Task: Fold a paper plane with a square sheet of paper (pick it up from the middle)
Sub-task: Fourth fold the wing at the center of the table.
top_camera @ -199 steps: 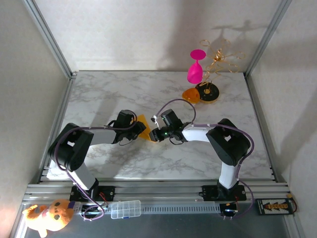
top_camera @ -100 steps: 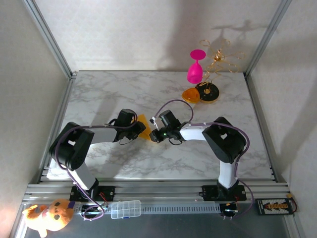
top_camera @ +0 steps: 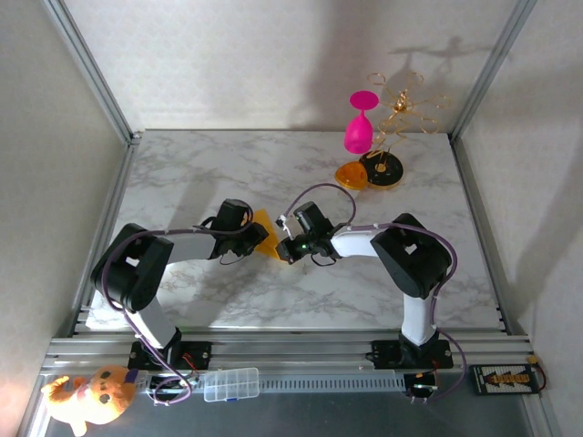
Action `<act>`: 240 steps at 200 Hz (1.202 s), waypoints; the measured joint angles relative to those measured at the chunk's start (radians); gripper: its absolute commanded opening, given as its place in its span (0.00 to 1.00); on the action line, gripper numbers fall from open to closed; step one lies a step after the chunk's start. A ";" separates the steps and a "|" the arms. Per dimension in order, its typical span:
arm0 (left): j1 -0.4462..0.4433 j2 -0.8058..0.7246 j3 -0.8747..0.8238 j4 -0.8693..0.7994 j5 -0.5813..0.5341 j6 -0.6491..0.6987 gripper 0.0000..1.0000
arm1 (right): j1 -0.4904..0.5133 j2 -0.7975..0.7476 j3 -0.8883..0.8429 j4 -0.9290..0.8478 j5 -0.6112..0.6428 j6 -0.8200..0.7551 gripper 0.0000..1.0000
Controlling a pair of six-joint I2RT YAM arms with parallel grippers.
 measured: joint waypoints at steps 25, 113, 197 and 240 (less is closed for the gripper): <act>-0.002 0.000 0.008 -0.013 -0.002 0.005 0.34 | -0.012 0.007 0.000 0.006 -0.034 0.004 0.07; 0.014 -0.110 0.014 -0.047 -0.005 0.041 0.35 | -0.051 0.033 -0.005 0.046 -0.144 0.076 0.04; 0.045 -0.156 -0.138 0.158 0.048 0.031 0.20 | -0.079 0.040 -0.032 0.108 -0.207 0.132 0.06; 0.045 -0.082 -0.138 0.192 0.069 0.028 0.29 | -0.081 0.040 -0.034 0.111 -0.212 0.135 0.07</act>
